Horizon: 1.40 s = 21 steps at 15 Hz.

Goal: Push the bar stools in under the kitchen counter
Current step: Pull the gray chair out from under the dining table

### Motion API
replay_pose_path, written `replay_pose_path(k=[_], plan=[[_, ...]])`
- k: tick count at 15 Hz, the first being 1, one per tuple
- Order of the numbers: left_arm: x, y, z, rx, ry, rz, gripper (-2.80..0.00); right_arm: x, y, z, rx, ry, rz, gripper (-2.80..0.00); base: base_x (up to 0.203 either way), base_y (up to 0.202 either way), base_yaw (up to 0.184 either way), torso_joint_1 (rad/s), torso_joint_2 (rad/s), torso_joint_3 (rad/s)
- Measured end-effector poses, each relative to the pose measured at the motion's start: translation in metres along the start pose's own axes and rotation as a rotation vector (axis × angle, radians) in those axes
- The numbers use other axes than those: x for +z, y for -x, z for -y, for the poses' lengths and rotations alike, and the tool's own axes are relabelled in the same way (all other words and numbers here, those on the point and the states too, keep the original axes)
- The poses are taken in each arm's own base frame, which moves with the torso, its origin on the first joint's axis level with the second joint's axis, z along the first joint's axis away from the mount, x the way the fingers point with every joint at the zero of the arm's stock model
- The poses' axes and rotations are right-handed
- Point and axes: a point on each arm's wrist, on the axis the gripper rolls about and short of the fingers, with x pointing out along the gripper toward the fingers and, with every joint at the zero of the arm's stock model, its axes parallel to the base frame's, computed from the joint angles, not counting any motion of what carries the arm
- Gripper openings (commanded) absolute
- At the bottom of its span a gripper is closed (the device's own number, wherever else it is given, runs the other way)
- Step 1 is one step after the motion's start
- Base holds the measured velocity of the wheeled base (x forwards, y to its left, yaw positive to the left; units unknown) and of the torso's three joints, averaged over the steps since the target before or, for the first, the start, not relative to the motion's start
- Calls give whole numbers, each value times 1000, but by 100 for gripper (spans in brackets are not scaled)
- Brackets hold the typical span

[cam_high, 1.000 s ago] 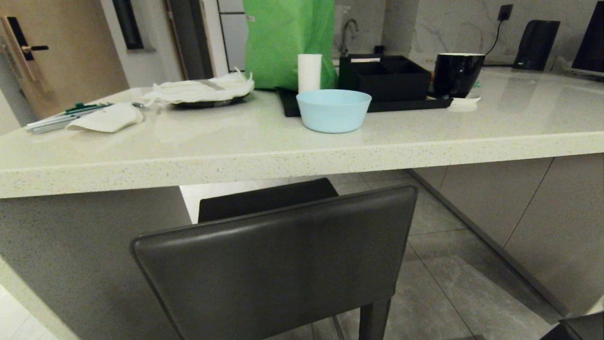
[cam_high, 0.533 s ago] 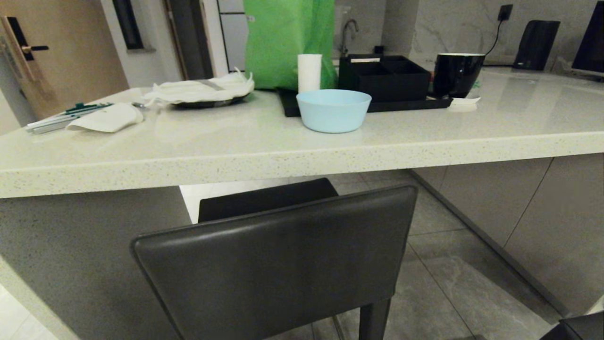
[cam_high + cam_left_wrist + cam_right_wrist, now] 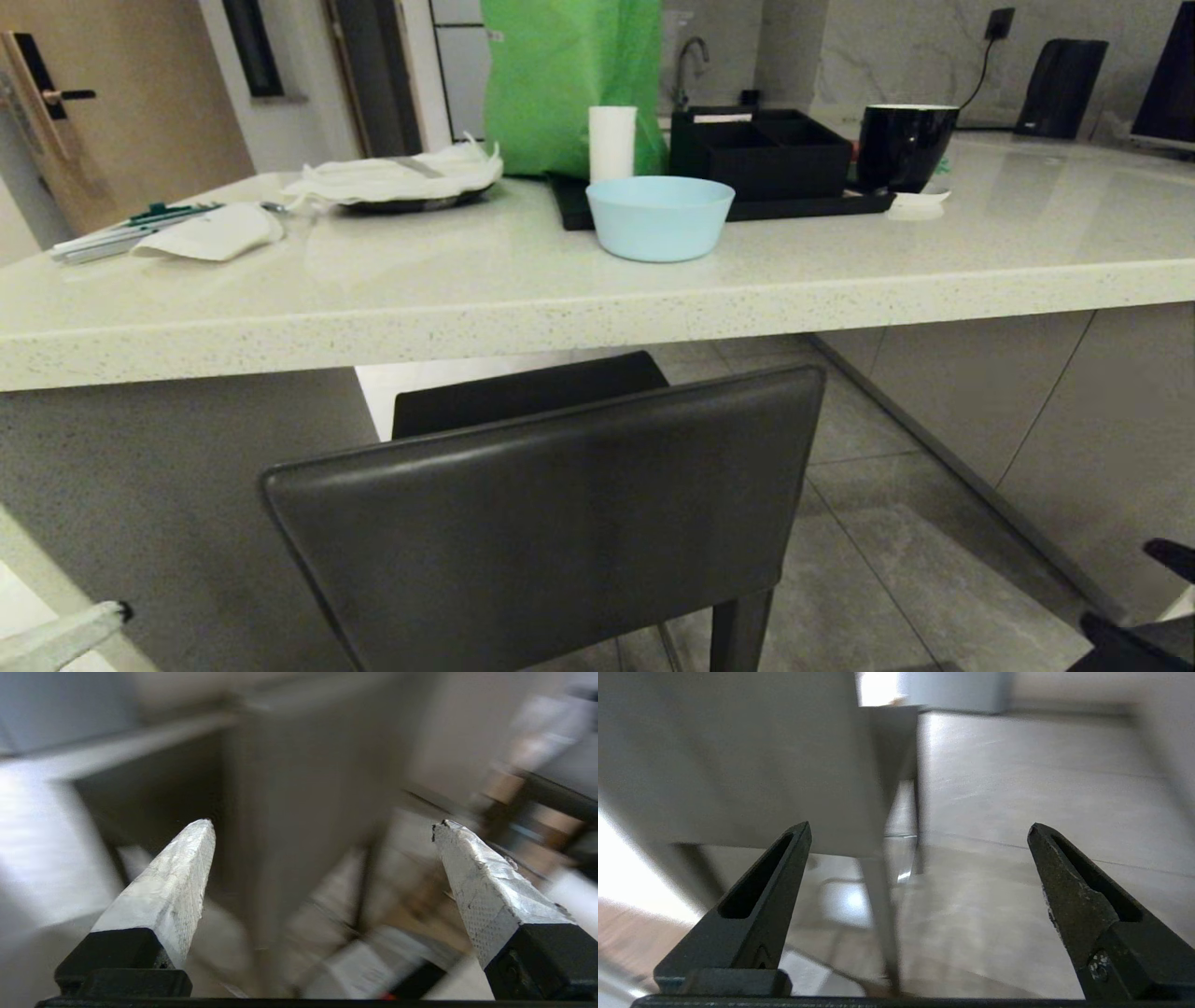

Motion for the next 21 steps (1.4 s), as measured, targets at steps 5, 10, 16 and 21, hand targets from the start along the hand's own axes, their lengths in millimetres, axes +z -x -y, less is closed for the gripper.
replay_pose_path(k=[5, 10, 16, 21], plan=[[-4, -25, -8, -117, 56, -114, 0, 14, -68, 25, 312, -2, -10, 0, 0, 0, 0, 0, 0, 0], [-6, -44, -17, -108, 87, -206, 0, 12, -112, 40, 546, -27, -37, 0, 0, 0, 0, 0, 0, 0], [4, -74, -31, -88, 63, -176, 0, 3, -162, 50, 608, -23, -39, 0, 0, 0, 0, 0, 0, 0], [-1, -84, -38, -59, 89, -213, 0, -1, -194, 46, 651, -29, -59, 0, 0, 0, 0, 0, 0, 0]])
